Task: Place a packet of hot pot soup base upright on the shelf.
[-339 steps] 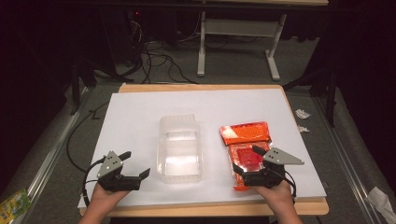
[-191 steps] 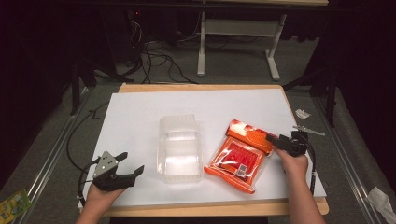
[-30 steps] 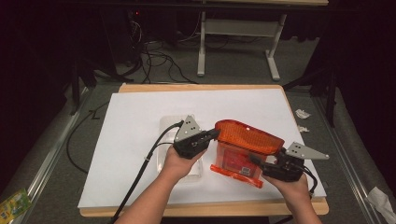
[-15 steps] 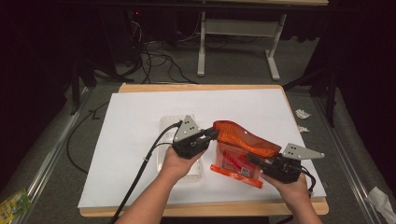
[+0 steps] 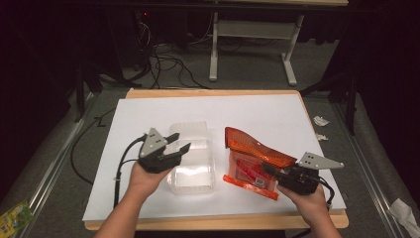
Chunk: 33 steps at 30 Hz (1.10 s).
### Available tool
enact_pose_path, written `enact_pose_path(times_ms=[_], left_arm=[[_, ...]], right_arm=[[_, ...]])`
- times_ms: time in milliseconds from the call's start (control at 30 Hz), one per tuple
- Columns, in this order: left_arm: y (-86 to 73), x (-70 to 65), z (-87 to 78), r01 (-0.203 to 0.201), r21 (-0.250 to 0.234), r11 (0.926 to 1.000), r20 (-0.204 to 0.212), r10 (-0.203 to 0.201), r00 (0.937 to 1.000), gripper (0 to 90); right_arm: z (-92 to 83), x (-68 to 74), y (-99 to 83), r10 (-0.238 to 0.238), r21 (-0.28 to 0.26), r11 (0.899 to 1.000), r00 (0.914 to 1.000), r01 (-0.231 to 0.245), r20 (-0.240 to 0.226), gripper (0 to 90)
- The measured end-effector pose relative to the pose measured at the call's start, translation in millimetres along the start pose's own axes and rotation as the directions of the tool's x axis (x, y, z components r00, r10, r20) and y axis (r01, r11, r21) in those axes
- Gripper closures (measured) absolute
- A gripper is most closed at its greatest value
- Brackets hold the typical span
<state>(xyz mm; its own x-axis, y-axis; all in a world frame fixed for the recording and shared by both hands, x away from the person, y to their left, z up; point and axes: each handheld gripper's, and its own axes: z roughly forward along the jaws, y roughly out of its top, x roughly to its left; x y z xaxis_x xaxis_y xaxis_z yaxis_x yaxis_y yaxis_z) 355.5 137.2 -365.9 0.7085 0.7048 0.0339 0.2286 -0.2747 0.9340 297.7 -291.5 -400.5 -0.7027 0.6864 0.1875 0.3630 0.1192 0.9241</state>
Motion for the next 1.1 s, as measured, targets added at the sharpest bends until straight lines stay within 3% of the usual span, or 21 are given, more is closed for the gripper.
enact_pose_path(times_ms=[233, 433, 500, 600, 700, 867, 967, 1100], left_arm=[[-43.7, 28.8, -42.5, 0.048, 0.043, 0.998, -0.094, -0.043, 0.9946, 43.8], [-85.9, 43.1, -57.7, 0.11, 0.072, 0.9913, -0.152, -0.098, 0.9834, 36.2], [-102.4, 47.3, -59.5, 0.146, 0.079, 0.9861, -0.157, -0.132, 0.9786, 35.9], [-110.7, 52.4, -59.5, 0.172, 0.103, 0.9798, -0.182, -0.151, 0.9716, 33.7], [-110.7, 56.1, -60.8, 0.222, 0.061, 0.9731, -0.184, -0.208, 0.9608, 33.6], [-111.2, 54.3, -60.1, 0.191, 0.069, 0.9792, -0.183, -0.176, 0.9672, 33.6], [-111.1, 53.7, -60.8, 0.184, 0.05, 0.9816, -0.172, -0.173, 0.9697, 33.5], [-110.8, 52.6, -59.2, 0.163, 0.048, 0.9854, -0.16, -0.154, 0.9751, 32.9]], right_arm=[[-0.5, -0.5, -1.9, -0.009, -0.008, 1.0, 1.0, 0.009, -0.002, 71.1], [-1.0, 0.1, -3.1, -0.01, -0.01, 1.0, 0.9999, 0.01, -0.004, 71.0], [-1.3, -0.6, -3.5, -0.01, -0.01, 1.0, 0.9999, 0.01, -0.007, 71.0], [-1.2, -1.3, -3.7, -0.008, -0.013, 1.0, 1.0, 0.008, -0.005, 71.1], [-1.2, -0.8, -3.6, -0.01, -0.011, 1.0, 0.9999, 0.01, -0.004, 71.3], [-0.8, 3.1, -0.9, -0.025, -0.001, 1.0, 0.9997, 0.025, 0.009, 71.8], [-0.7, 6.6, 1.0, -0.024, -0.005, 1.0, 0.9995, 0.024, 0.02, 72.1], [-2.6, 8.6, 4.3, 0.011, -0.02, 1.0, 0.9993, -0.01, 0.036, 72.3]])
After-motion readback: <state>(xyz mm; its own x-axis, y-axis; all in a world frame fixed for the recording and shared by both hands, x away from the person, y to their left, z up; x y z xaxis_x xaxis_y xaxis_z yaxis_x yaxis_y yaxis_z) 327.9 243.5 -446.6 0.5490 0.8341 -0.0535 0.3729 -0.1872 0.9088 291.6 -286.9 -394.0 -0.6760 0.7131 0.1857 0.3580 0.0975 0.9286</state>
